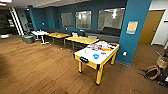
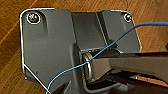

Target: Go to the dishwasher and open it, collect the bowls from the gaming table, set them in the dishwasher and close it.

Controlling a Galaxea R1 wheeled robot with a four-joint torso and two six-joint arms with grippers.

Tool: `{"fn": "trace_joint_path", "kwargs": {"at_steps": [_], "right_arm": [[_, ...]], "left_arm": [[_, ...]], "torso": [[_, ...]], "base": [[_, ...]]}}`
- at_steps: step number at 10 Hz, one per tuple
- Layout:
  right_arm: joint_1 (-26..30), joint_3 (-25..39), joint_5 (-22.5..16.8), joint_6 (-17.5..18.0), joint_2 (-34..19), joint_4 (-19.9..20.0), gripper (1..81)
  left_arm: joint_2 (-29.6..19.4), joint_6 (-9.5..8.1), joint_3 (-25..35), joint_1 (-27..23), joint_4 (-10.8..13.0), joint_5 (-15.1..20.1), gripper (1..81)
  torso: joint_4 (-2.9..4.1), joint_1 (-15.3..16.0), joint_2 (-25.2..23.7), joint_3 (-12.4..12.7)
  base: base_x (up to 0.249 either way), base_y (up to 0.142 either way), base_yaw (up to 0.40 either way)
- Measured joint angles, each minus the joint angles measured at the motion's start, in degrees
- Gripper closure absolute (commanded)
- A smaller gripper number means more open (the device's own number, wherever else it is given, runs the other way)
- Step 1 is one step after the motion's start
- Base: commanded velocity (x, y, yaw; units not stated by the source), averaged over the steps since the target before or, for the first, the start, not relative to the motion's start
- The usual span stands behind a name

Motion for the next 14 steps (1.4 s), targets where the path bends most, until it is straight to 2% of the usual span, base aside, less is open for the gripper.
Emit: {"fn": "trace_joint_path", "kwargs": {"at_steps": [14], "right_arm": [[0.0, 0.0, 0.0, 0.0, 0.0, 0.0, 1.0]], "left_arm": [[0.0, 0.0, 0.0, 0.0, -0.1, -0.4, 1.0]], "torso": [[0.0, 0.0, 0.0, 0.0]], "base": [[0.0, -0.005, -0.016]]}}
